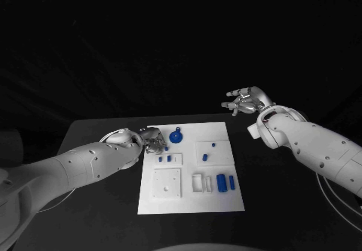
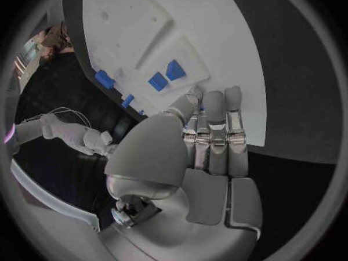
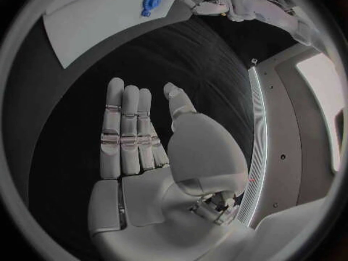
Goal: Assemble the parts on the task board
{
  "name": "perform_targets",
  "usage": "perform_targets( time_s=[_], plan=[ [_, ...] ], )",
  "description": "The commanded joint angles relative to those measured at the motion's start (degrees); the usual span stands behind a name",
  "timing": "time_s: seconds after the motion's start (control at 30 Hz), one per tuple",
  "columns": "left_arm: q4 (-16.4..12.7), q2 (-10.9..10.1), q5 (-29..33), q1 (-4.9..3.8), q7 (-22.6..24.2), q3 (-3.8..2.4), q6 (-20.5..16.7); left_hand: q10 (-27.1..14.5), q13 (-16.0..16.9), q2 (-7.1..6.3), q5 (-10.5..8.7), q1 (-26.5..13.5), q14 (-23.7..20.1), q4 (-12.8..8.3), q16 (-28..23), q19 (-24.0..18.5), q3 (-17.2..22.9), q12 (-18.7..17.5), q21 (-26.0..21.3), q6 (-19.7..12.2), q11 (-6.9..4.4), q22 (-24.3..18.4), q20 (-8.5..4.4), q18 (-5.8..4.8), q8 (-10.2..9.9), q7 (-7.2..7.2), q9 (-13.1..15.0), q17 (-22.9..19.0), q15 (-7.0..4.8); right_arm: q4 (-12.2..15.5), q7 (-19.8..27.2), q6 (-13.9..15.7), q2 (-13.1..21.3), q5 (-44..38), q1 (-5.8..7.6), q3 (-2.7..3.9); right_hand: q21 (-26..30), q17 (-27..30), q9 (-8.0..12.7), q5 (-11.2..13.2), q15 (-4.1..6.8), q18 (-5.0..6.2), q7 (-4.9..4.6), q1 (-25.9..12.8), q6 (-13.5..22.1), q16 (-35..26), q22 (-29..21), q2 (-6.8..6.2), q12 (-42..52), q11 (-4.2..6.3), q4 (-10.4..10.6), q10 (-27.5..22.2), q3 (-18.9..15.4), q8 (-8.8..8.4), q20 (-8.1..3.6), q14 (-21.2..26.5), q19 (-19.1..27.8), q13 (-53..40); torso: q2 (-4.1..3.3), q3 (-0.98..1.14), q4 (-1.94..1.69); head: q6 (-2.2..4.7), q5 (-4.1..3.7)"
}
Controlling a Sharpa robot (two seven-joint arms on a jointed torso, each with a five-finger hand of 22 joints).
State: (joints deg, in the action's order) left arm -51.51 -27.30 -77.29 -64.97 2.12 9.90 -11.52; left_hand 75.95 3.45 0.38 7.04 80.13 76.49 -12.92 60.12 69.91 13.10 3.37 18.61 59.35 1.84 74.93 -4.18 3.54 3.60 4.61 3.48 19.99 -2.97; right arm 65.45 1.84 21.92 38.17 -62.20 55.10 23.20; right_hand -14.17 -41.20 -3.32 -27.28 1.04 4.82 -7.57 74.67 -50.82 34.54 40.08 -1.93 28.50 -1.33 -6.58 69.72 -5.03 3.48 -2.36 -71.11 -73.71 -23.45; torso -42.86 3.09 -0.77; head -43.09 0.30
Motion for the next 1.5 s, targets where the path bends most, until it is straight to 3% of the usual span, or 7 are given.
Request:
perform_targets(
  time_s=[0.03, 0.37, 0.6, 0.77, 1.03, 1.23, 1.5],
  plan=[
    [0.03, -0.7, -0.13, 0.15, -0.28, -0.01, -1.58, -1.83, 0.01, -0.52, -0.17, 0.02, -0.84, -0.03, -0.44, -0.65, 0.58, 0.01, 0.14, 0.5, 0.51, 1.28, 0.31, 0.76, -0.05, 0.63, 0.09, -0.14, 0.43, 0.65, -0.03, -3.29, 0.31, -1.16, -0.27, 0.02, 0.21, 0.32, -0.15, 0.87, -0.05, -0.55, 0.08, 0.25, -3.38, -0.51, 0.24, 0.88, -4.2, -0.36, -1.48, -0.44, 0.97, -0.12, 0.14, 0.57, 0.26, 2.86, 0.03, -0.02, -0.06, 0.11, -0.06],
    [-1.12, -3.09, 4.61, -0.11, 2.57, -1.81, -8.22, -4.27, -0.01, -1.67, 0.17, -0.32, -3.89, -0.44, -3.81, -3.73, 2.48, 0.01, -0.17, 1.67, 1.73, 1.11, 1.37, 1.47, -0.03, 1.71, 0.11, -2.19, 1.35, 3.61, -0.52, -8.84, 1.45, -7.9, -1.49, 0.0, -2.78, 3.84, -0.46, 2.18, -0.12, 1.39, 0.06, -1.7, -9.72, -0.58, 3.45, 2.18, -22.95, -2.45, -9.31, 1.13, 9.02, 0.14, 0.04, -2.52, -0.91, 19.93, 0.1, -0.13, -0.04, 1.15, -1.09],
    [-4.01, -6.02, 17.37, -1.32, 6.28, -4.26, -10.1, -4.97, 0.0, -1.82, -0.13, -2.18, -5.73, 1.38, -22.74, -8.45, 2.56, 0.05, -9.46, 1.51, 2.61, -5.02, 3.24, 0.26, 0.0, 2.35, 0.13, -10.27, 2.88, 5.9, -2.64, -10.89, 2.44, -19.8, -2.69, -0.45, -7.79, 2.45, -0.48, 5.7, 0.7, 2.42, 0.88, -2.15, -12.94, 3.0, 8.97, 0.02, -25.02, -2.29, -9.81, 1.77, 17.73, 0.07, -0.64, -5.88, -2.41, 19.95, 0.23, -0.12, -0.11, 1.98, -2.25],
    [-7.88, -8.79, 29.92, -2.9, 8.85, -5.81, -8.07, -6.68, -0.03, -2.19, -0.05, -2.64, -8.14, 1.99, -40.12, -12.78, 3.13, -0.03, -15.15, 1.03, 3.44, -13.54, 5.8, -0.58, -0.02, 2.6, 0.12, -15.77, 5.8, 7.42, -6.17, -10.94, 2.87, -29.5, -3.47, -2.3, -9.6, 1.64, -0.47, 8.85, 0.87, 2.85, 1.19, -2.68, -14.25, 4.72, 11.68, -1.67, -25.09, -2.2, -9.64, 1.65, 22.53, 0.1, -0.78, -7.18, -3.05, 19.98, 0.48, -0.11, -0.23, 2.32, -2.82],
    [-14.5, -12.42, 48.35, -4.11, 10.88, -6.67, -5.07, -11.24, -0.09, -2.73, -0.66, -4.22, -9.99, 3.81, -56.51, -18.93, 3.62, -0.02, -15.27, 0.07, 4.6, -29.52, 9.53, -1.22, -0.07, 2.55, 0.09, -16.15, 9.11, 8.84, -11.96, -9.48, 2.32, -39.18, -3.94, -6.11, -9.73, 1.66, -0.43, 14.55, 0.42, 3.62, 1.01, -3.09, -14.11, 5.11, 13.54, -4.7, -25.12, -2.92, -9.06, -0.91, 28.71, 0.11, -0.25, -7.31, -3.1, 20.04, 0.85, -0.2, -0.41, 2.45, -2.84],
    [-18.83, -14.37, 55.12, -4.31, 11.86, -6.89, -4.32, -13.54, -0.09, -1.64, -0.96, -2.68, -15.71, 5.65, -56.51, -18.86, -2.67, -0.03, -15.05, -0.27, 5.31, -47.13, 11.86, -0.15, 0.02, 2.6, 0.11, -16.28, 10.69, 8.5, -15.59, -8.62, 0.91, -44.38, -4.03, -8.62, -9.29, 1.87, -0.43, 18.03, 0.39, 3.86, 0.96, -2.89, -14.08, 5.31, 14.86, -7.84, -25.16, -3.12, -6.67, -1.22, 33.82, 0.13, -0.1, -7.36, -3.25, 20.05, 0.77, -0.32, -0.54, 2.52, -2.95],
    [-21.58, -15.23, 60.09, -4.35, 13.3, -6.97, -4.53, -13.89, -0.09, -0.04, -1.0, -2.01, -16.53, 4.81, -56.64, -14.49, -6.63, -0.03, -14.63, -0.27, 5.69, -65.58, 12.15, 0.32, -0.05, 2.82, 0.07, -16.31, 10.98, 5.79, -16.7, -7.8, -1.51, -46.6, -4.14, -10.8, -8.97, 1.96, -0.41, 20.51, 0.4, 3.96, 0.83, -1.87, -13.87, 5.56, 16.2, -9.77, -25.16, -3.14, -4.98, -1.37, 37.3, 0.1, -0.18, -7.49, -3.66, 20.06, 0.67, -0.45, -0.65, 2.35, -2.93]
  ],
)
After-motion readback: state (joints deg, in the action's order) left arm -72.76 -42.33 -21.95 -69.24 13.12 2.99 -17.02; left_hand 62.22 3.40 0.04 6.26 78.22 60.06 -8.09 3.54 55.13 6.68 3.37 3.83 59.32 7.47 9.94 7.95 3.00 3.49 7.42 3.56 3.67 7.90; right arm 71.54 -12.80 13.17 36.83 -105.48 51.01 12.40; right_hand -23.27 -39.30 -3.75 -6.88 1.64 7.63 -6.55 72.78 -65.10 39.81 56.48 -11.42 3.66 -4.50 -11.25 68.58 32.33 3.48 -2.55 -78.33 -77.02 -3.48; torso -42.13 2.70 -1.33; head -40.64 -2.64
